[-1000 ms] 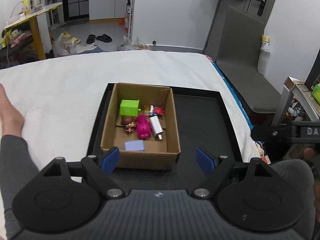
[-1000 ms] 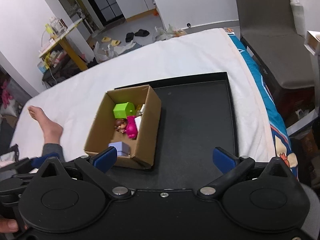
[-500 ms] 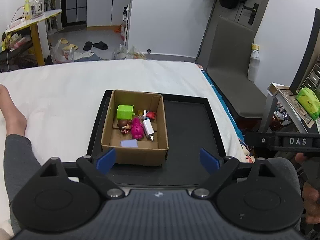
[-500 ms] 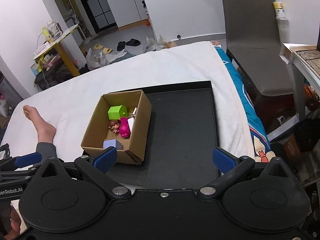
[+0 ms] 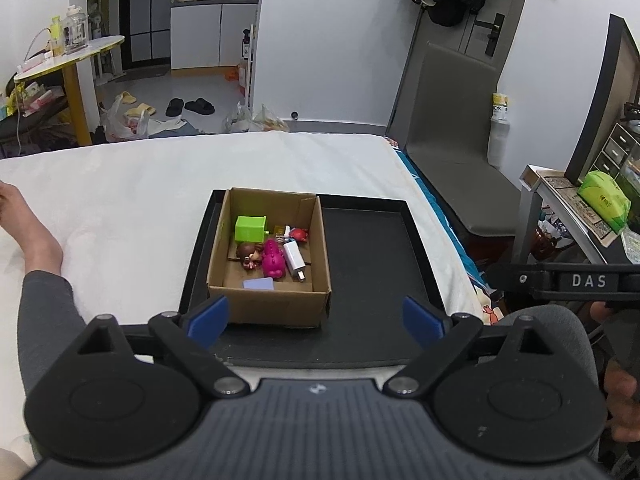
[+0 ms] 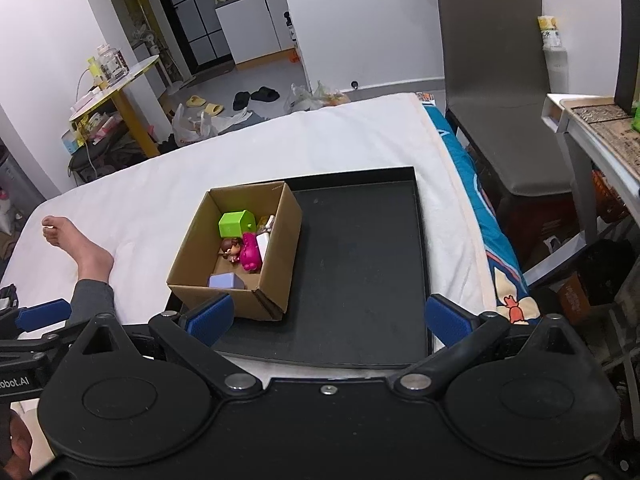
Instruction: Organize rigid objects
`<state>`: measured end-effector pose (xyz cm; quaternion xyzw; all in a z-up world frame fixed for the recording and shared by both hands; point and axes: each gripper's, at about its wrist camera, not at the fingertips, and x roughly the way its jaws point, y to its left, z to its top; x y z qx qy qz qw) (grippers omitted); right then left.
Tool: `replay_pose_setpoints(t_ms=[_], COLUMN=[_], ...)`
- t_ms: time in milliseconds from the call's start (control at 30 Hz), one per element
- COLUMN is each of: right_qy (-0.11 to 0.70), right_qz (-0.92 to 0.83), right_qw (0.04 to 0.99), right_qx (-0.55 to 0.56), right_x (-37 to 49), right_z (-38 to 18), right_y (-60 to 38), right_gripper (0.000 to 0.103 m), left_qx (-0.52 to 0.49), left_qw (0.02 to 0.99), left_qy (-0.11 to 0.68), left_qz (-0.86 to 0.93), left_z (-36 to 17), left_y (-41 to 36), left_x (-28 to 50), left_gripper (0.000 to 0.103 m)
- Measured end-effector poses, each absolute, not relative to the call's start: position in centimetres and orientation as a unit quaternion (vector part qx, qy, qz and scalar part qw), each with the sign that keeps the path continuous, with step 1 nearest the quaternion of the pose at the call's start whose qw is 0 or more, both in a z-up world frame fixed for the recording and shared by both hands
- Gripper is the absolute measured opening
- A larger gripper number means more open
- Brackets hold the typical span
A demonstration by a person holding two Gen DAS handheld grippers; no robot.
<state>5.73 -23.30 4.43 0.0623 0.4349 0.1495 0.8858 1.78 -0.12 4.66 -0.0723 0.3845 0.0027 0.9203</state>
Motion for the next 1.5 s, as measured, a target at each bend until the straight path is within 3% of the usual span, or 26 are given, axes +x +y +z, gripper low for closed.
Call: replay_pose_setpoints(t_ms=[1500], right_qy=[0.417], right_qz=[0.176], right_qw=[0.891], right_qx=[0.037], right_x=[3.7], right_z=[5.9], right_y=[-20.9], right_gripper=[0.103], left_qx=[-0.064], left_qw=[0.926], left_qy=[0.370], left_qz=[0.044], left_z=[5.2], left_y=[1.6], left_x=[0.1], left_gripper=[0.095])
